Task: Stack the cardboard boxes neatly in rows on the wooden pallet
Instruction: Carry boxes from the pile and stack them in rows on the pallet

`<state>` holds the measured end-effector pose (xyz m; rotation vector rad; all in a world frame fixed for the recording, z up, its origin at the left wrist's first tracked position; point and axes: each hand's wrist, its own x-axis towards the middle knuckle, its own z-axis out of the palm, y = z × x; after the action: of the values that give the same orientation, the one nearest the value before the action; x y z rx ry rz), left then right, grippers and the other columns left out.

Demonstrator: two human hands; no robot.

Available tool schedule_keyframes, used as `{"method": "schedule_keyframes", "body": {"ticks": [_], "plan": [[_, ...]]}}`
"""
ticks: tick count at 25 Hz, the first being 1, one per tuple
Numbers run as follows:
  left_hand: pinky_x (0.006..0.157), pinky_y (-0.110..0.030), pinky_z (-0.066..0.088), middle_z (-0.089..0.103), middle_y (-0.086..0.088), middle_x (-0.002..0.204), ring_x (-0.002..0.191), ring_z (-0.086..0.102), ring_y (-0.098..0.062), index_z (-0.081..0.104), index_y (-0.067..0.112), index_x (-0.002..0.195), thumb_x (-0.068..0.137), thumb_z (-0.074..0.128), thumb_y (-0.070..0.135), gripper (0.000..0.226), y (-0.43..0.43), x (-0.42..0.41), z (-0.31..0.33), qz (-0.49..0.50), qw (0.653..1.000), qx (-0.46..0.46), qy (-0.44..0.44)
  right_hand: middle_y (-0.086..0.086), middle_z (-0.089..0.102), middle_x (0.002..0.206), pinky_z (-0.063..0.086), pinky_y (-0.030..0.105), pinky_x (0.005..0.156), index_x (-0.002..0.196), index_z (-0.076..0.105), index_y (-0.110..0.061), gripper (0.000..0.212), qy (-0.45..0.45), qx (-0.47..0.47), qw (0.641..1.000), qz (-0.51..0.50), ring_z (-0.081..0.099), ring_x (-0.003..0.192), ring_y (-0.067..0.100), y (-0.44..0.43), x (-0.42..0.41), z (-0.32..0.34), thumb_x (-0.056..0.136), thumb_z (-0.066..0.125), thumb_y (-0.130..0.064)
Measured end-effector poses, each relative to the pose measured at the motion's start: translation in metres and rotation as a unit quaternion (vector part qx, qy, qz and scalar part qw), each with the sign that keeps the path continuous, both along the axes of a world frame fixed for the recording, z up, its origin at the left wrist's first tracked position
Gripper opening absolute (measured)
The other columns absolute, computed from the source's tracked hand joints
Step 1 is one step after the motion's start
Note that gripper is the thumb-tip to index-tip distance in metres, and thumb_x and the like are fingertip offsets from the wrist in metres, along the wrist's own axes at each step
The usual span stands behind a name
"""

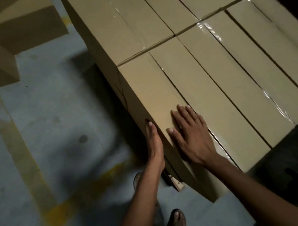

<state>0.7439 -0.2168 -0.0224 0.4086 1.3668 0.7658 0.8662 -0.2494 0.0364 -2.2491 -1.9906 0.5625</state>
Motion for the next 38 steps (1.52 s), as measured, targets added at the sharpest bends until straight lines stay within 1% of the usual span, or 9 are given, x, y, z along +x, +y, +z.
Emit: {"method": "schedule_keyframes", "body": {"ticks": [7, 16, 19, 21, 24, 27, 29, 33, 38], "plan": [[0.099, -0.042, 0.046, 0.043, 0.002, 0.155, 0.13, 0.047, -0.013, 0.038, 0.026, 0.155, 0.108, 0.047, 0.015, 0.049, -0.086, -0.006, 0.03, -0.026, 0.999, 0.02, 0.027, -0.002, 0.063, 0.134, 0.044, 0.044, 0.097, 0.127, 0.065, -0.024, 0.04, 0.013, 0.114, 0.98, -0.165, 0.052, 0.121, 0.024, -0.148, 0.019, 0.024, 0.093, 0.044, -0.03], [0.109, -0.048, 0.042, 0.026, 0.005, 0.167, 0.141, 0.045, -0.019, 0.024, 0.028, 0.161, 0.105, 0.043, -0.005, 0.068, -0.165, -0.009, 0.042, -0.186, 0.982, 0.039, 0.004, 0.004, 0.044, 0.159, 0.036, 0.042, 0.116, 0.149, 0.052, -0.017, 0.056, -0.026, 0.033, 0.999, -0.029, 0.039, 0.142, 0.029, -0.202, 0.022, 0.019, 0.096, 0.04, -0.031], [0.107, -0.046, 0.045, 0.03, 0.003, 0.166, 0.141, 0.045, -0.02, 0.029, 0.026, 0.16, 0.105, 0.045, -0.003, 0.065, -0.169, -0.013, 0.028, -0.191, 0.981, 0.04, 0.005, -0.002, 0.061, 0.141, 0.043, 0.038, 0.105, 0.128, 0.068, -0.021, 0.036, 0.042, 0.119, 0.981, -0.149, 0.049, 0.13, 0.022, -0.219, 0.003, 0.015, 0.097, 0.051, -0.023], [0.101, -0.042, 0.047, 0.038, -0.001, 0.162, 0.138, 0.05, -0.025, 0.033, 0.02, 0.158, 0.105, 0.042, -0.001, 0.058, -0.174, -0.016, 0.008, -0.167, 0.986, 0.018, 0.007, -0.005, 0.067, 0.116, 0.048, 0.035, 0.089, 0.108, 0.069, -0.024, 0.022, 0.11, 0.192, 0.926, -0.307, 0.058, 0.111, 0.018, -0.244, -0.023, -0.001, 0.093, 0.054, -0.017], [0.099, -0.041, 0.047, 0.05, 0.003, 0.146, 0.134, 0.054, -0.028, 0.037, 0.018, 0.156, 0.109, 0.039, 0.006, 0.048, -0.19, -0.022, -0.023, -0.149, 0.987, -0.058, -0.006, -0.008, 0.061, 0.107, 0.053, 0.045, 0.083, 0.108, 0.065, -0.023, 0.024, 0.171, 0.209, 0.876, -0.401, 0.059, 0.099, 0.013, -0.264, -0.057, -0.032, 0.09, 0.058, -0.01], [0.075, -0.035, 0.057, 0.052, 0.005, 0.135, 0.119, 0.064, -0.028, 0.046, 0.02, 0.149, 0.111, 0.042, 0.03, 0.04, -0.198, -0.021, -0.064, -0.141, 0.979, -0.143, -0.034, -0.001, 0.051, 0.124, 0.048, 0.044, 0.098, 0.126, 0.058, -0.017, 0.047, 0.111, 0.272, 0.885, -0.36, 0.047, 0.118, 0.012, -0.26, -0.059, -0.04, 0.08, 0.067, -0.011], [0.065, -0.036, 0.059, 0.068, -0.009, 0.128, 0.095, 0.072, -0.028, 0.056, 0.018, 0.14, 0.104, 0.04, 0.06, 0.058, -0.191, -0.012, -0.091, -0.165, 0.969, -0.175, -0.049, 0.009, 0.043, 0.144, 0.038, 0.043, 0.111, 0.14, 0.052, -0.013, 0.067, 0.019, 0.291, 0.918, -0.269, 0.037, 0.135, 0.021, -0.25, -0.045, -0.037, 0.077, 0.071, -0.021], [0.106, -0.058, 0.048, 0.067, -0.018, 0.131, 0.118, 0.064, -0.036, 0.062, 0.019, 0.136, 0.086, 0.032, 0.086, 0.09, -0.176, 0.023, -0.13, -0.216, 0.957, -0.176, -0.079, 0.007, 0.04, 0.157, 0.024, 0.046, 0.121, 0.151, 0.046, -0.019, 0.067, -0.088, 0.197, 0.963, -0.164, 0.03, 0.149, 0.029, -0.25, -0.015, -0.048, 0.089, 0.066, -0.038], [0.099, -0.061, 0.051, 0.071, -0.022, 0.12, 0.109, 0.067, -0.04, 0.063, 0.013, 0.133, 0.088, 0.033, 0.078, 0.085, -0.178, 0.034, -0.132, -0.194, 0.955, -0.206, -0.087, 0.008, 0.043, 0.153, 0.033, 0.045, 0.108, 0.15, 0.046, -0.019, 0.066, -0.1, 0.183, 0.965, -0.156, 0.041, 0.135, 0.029, -0.262, -0.012, -0.047, 0.09, 0.067, -0.035]]}}
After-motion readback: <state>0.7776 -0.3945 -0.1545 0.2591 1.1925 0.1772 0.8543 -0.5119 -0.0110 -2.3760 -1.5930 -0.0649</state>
